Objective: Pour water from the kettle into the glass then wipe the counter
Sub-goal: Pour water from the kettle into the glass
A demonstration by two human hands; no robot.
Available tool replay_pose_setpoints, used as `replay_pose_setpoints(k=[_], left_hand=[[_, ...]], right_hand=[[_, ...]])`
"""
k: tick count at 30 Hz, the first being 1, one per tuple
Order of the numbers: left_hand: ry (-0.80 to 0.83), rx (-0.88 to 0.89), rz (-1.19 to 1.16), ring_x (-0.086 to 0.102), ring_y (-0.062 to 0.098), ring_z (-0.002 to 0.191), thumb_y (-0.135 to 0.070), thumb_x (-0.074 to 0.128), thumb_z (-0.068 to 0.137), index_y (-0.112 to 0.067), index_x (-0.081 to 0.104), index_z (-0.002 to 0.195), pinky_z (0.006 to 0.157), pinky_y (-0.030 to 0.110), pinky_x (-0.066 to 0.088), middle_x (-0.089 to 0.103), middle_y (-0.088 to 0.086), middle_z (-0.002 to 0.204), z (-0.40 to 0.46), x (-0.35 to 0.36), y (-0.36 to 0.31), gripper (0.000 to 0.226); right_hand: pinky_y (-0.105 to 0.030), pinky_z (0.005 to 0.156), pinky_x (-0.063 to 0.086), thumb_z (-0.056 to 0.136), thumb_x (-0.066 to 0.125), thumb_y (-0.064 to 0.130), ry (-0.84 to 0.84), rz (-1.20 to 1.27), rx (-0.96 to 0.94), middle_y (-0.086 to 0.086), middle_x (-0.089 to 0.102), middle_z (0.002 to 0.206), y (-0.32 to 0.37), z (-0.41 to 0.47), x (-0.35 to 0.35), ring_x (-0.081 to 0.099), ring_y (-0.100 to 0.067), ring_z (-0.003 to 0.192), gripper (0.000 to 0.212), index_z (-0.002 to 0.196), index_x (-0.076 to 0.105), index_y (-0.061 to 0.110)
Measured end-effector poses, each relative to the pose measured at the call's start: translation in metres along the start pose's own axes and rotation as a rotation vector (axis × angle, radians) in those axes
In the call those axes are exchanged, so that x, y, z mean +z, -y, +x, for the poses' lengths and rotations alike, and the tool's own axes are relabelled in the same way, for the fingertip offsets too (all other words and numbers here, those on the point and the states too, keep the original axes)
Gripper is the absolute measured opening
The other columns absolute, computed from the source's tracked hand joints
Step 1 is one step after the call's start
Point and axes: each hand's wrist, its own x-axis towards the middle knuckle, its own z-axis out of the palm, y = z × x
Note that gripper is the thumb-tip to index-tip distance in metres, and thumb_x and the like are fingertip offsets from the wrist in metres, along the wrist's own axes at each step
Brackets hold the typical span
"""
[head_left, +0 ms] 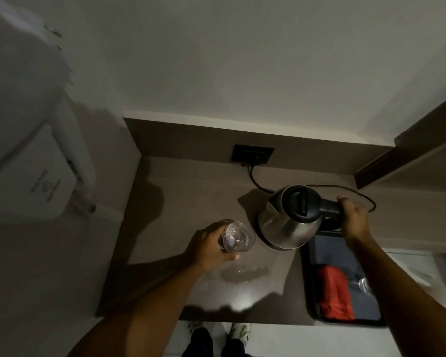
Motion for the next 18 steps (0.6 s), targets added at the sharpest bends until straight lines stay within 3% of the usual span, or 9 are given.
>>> replay_pose_setpoints(k=[2, 4, 7, 8, 10, 13, 18], left_hand=[[0.002, 0.002, 0.02, 0.063, 0.017, 0.123, -0.044, 0.093, 0.062, -0.024, 0.053, 0.143, 0.104, 0.035, 0.053, 0.064, -0.003, 0.139, 0.0, -0.002, -0.001, 0.093], [0.009, -0.004, 0.03, 0.064, 0.017, 0.122, -0.044, 0.093, 0.063, -0.024, 0.053, 0.143, 0.104, 0.035, 0.052, 0.065, -0.003, 0.138, 0.0, -0.002, -0.002, 0.092], [0.022, -0.023, 0.035, 0.064, 0.018, 0.121, -0.046, 0.092, 0.062, -0.024, 0.053, 0.143, 0.103, 0.035, 0.052, 0.066, -0.003, 0.137, -0.001, -0.004, -0.004, 0.093], [0.027, -0.027, 0.04, 0.064, 0.019, 0.121, -0.047, 0.092, 0.062, -0.024, 0.052, 0.144, 0.103, 0.036, 0.052, 0.066, -0.002, 0.137, -0.001, -0.005, -0.004, 0.094], [0.022, -0.027, 0.056, 0.066, 0.019, 0.119, -0.05, 0.092, 0.061, -0.026, 0.051, 0.144, 0.102, 0.035, 0.053, 0.067, -0.003, 0.136, -0.002, -0.005, -0.005, 0.096], [0.016, -0.019, 0.062, 0.068, 0.019, 0.115, -0.055, 0.09, 0.059, -0.031, 0.052, 0.142, 0.099, 0.035, 0.055, 0.07, -0.005, 0.131, -0.003, -0.007, -0.005, 0.094], [0.023, -0.002, 0.072, 0.068, 0.021, 0.115, -0.055, 0.09, 0.06, -0.032, 0.051, 0.142, 0.098, 0.037, 0.056, 0.071, -0.003, 0.13, -0.004, -0.007, -0.003, 0.094]], right_hand=[[-0.02, 0.043, 0.037, 0.09, 0.05, 0.031, 0.021, -0.071, -0.086, 0.007, 0.052, 0.041, 0.018, -0.003, 0.007, 0.045, -0.012, 0.043, 0.042, 0.054, 0.051, 0.009], [-0.015, 0.041, 0.039, 0.094, 0.052, 0.023, 0.053, -0.185, -0.177, 0.012, 0.055, 0.041, 0.038, -0.008, 0.012, 0.048, -0.003, 0.038, 0.044, 0.05, 0.051, 0.017], [-0.032, 0.045, 0.05, 0.097, 0.053, 0.025, 0.13, -0.372, -0.326, -0.004, 0.063, 0.052, 0.064, -0.018, 0.018, 0.061, -0.021, 0.046, 0.043, 0.058, 0.061, 0.009], [-0.031, 0.042, 0.048, 0.095, 0.053, 0.03, 0.147, -0.421, -0.375, -0.006, 0.06, 0.049, 0.073, -0.021, 0.02, 0.058, -0.02, 0.043, 0.043, 0.058, 0.061, 0.009], [-0.016, 0.038, 0.035, 0.088, 0.048, 0.04, 0.16, -0.507, -0.497, 0.005, 0.047, 0.04, 0.088, -0.028, 0.024, 0.045, -0.01, 0.033, 0.045, 0.049, 0.053, 0.018], [-0.022, 0.039, 0.027, 0.085, 0.046, 0.04, 0.169, -0.683, -0.652, -0.002, 0.041, 0.037, 0.105, -0.036, 0.033, 0.035, -0.014, 0.032, 0.05, 0.042, 0.045, 0.014], [-0.028, 0.039, 0.036, 0.084, 0.044, 0.044, 0.136, -0.874, -0.736, -0.008, 0.044, 0.037, 0.112, -0.047, 0.045, 0.039, -0.026, 0.032, 0.052, 0.042, 0.046, 0.014]])
